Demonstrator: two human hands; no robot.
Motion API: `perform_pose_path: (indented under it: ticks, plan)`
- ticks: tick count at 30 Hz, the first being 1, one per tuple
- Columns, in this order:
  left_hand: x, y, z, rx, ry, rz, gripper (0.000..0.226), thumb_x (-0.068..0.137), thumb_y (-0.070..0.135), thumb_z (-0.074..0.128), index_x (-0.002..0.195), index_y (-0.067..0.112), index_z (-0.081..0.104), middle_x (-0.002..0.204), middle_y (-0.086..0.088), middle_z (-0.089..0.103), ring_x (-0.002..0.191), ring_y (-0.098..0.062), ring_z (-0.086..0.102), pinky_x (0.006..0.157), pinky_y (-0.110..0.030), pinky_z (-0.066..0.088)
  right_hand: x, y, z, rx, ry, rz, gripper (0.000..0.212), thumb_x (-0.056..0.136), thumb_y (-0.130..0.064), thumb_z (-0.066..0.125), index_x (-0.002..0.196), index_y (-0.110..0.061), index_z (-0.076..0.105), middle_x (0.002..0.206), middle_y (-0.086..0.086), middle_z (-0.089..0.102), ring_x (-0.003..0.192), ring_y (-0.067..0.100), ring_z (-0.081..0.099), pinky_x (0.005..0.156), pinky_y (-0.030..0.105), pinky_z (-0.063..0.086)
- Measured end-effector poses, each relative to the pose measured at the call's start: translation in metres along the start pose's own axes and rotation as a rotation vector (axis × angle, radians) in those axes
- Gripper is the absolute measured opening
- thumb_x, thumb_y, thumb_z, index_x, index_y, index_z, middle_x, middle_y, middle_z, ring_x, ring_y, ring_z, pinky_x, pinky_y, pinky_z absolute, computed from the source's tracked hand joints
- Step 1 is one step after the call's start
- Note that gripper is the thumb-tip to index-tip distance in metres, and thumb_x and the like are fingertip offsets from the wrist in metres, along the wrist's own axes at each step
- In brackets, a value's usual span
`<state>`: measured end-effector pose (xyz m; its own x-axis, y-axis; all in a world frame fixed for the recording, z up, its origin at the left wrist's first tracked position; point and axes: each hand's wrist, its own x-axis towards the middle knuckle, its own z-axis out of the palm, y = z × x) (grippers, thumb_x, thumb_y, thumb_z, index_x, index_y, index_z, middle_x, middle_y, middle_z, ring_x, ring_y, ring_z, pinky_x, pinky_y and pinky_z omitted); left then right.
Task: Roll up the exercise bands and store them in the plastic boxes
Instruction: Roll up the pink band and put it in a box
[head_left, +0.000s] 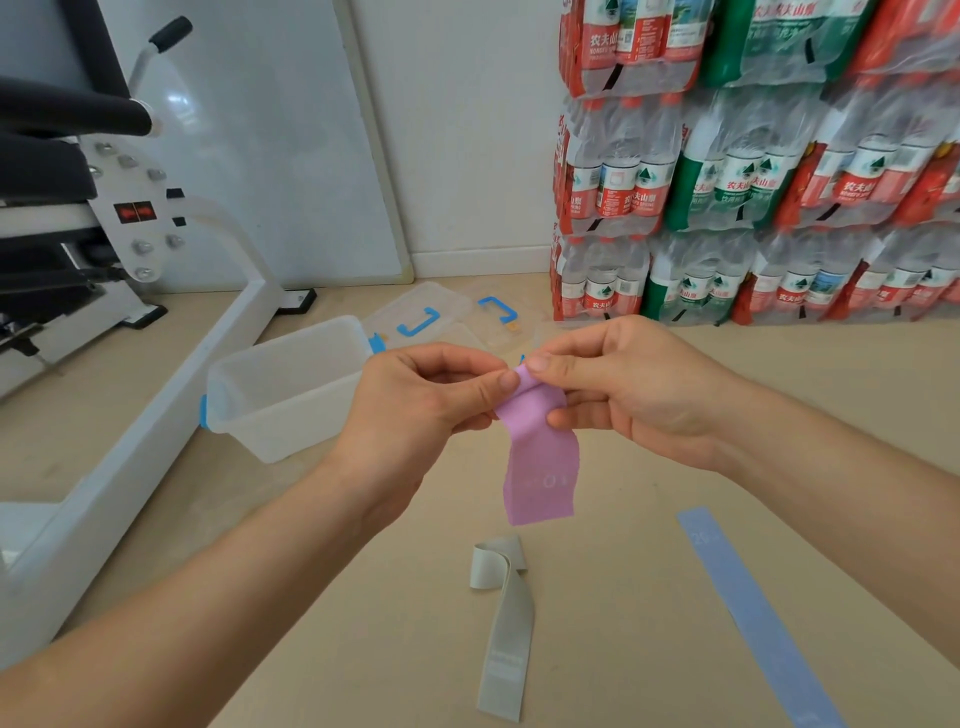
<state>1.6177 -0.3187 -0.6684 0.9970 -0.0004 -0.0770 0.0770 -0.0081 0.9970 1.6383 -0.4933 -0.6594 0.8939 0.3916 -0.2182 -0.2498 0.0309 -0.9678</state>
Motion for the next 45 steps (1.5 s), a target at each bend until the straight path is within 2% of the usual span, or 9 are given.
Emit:
perform_pose_path:
  ticks: [7, 12, 17, 23, 29, 32, 35, 39, 45]
  plan:
    - [-0.0028, 0.0009, -0.0004, 0.054, -0.058, 0.028, 0.006, 0.075, 0.018, 0.073, 0.077, 0.013, 0.073, 0.069, -0.002, 0.069, 0.059, -0.009, 0.059, 0.059, -0.020, 0.049, 0.0015, 0.0025, -0.0020, -0.039, 0.008, -0.055, 0.013, 0.085, -0.004, 0.063, 0.096, 0.002, 0.069, 0.086, 0.014, 0.071, 0.072, 0.013, 0.066, 0.059, 0.019, 0.053]
    - [-0.0040, 0.0071, -0.0010, 0.212, -0.050, 0.136, 0.012, 0.076, 0.014, 0.076, 0.085, 0.006, 0.075, 0.074, -0.007, 0.074, 0.063, -0.010, 0.065, 0.061, -0.021, 0.053, 0.0000, 0.0010, -0.0030, -0.056, -0.004, -0.086, 0.010, 0.084, -0.004, 0.064, 0.093, -0.004, 0.068, 0.084, 0.012, 0.074, 0.074, 0.014, 0.069, 0.061, 0.020, 0.054]
    - [-0.0057, 0.0090, 0.0005, 0.306, -0.039, 0.234, 0.010, 0.071, 0.009, 0.079, 0.079, 0.013, 0.075, 0.077, -0.007, 0.075, 0.074, -0.026, 0.070, 0.070, -0.032, 0.057, -0.0001, 0.0003, -0.0015, -0.012, -0.068, -0.061, 0.023, 0.073, -0.018, 0.068, 0.091, -0.005, 0.071, 0.094, 0.016, 0.071, 0.079, 0.014, 0.067, 0.067, 0.021, 0.057]
    - [-0.0057, 0.0079, 0.0022, 0.298, -0.041, 0.233, 0.015, 0.068, 0.006, 0.081, 0.075, 0.015, 0.072, 0.076, -0.013, 0.073, 0.068, -0.021, 0.064, 0.064, -0.029, 0.055, 0.0009, 0.0019, -0.0033, -0.052, -0.052, -0.060, 0.022, 0.080, -0.001, 0.066, 0.102, 0.001, 0.069, 0.098, 0.020, 0.072, 0.081, 0.017, 0.070, 0.066, 0.021, 0.056]
    - [-0.0057, 0.0060, 0.0027, 0.330, -0.047, 0.256, 0.016, 0.068, 0.003, 0.081, 0.074, 0.013, 0.070, 0.078, -0.020, 0.071, 0.073, -0.040, 0.065, 0.066, -0.041, 0.056, -0.0008, 0.0003, -0.0026, -0.104, -0.072, -0.054, 0.016, 0.079, 0.001, 0.066, 0.093, -0.003, 0.072, 0.092, 0.015, 0.075, 0.081, 0.019, 0.070, 0.069, 0.022, 0.058]
    - [-0.0065, 0.0052, 0.0029, 0.352, -0.065, 0.274, 0.018, 0.068, 0.002, 0.081, 0.074, 0.013, 0.069, 0.074, -0.017, 0.071, 0.064, -0.028, 0.061, 0.062, -0.036, 0.055, -0.0015, -0.0025, -0.0030, -0.212, -0.104, -0.045, 0.018, 0.081, 0.000, 0.066, 0.098, -0.002, 0.071, 0.096, 0.016, 0.074, 0.080, 0.016, 0.070, 0.071, 0.023, 0.058]
    - [-0.0060, 0.0050, 0.0028, 0.318, -0.073, 0.278, 0.024, 0.069, 0.006, 0.081, 0.084, 0.019, 0.066, 0.075, -0.005, 0.065, 0.068, -0.017, 0.059, 0.066, -0.033, 0.054, -0.0017, -0.0044, -0.0046, -0.181, -0.100, -0.069, 0.019, 0.081, 0.002, 0.065, 0.100, -0.001, 0.070, 0.090, 0.013, 0.075, 0.075, 0.013, 0.070, 0.067, 0.022, 0.057]
    - [-0.0068, 0.0034, 0.0040, 0.196, -0.089, 0.137, 0.037, 0.068, 0.026, 0.080, 0.097, 0.017, 0.059, 0.088, -0.011, 0.072, 0.078, -0.018, 0.069, 0.070, -0.029, 0.055, -0.0009, -0.0015, -0.0049, 0.062, -0.089, -0.107, 0.027, 0.072, -0.004, 0.066, 0.099, 0.001, 0.069, 0.083, 0.010, 0.073, 0.073, 0.014, 0.069, 0.066, 0.021, 0.056]
    - [-0.0075, 0.0040, 0.0059, 0.206, -0.013, 0.150, 0.024, 0.072, 0.017, 0.079, 0.091, 0.007, 0.069, 0.077, -0.008, 0.075, 0.069, -0.014, 0.070, 0.064, -0.025, 0.056, -0.0014, -0.0003, -0.0032, 0.035, -0.049, -0.129, 0.021, 0.065, -0.011, 0.070, 0.085, -0.016, 0.074, 0.081, 0.001, 0.073, 0.069, 0.007, 0.064, 0.057, 0.018, 0.049]
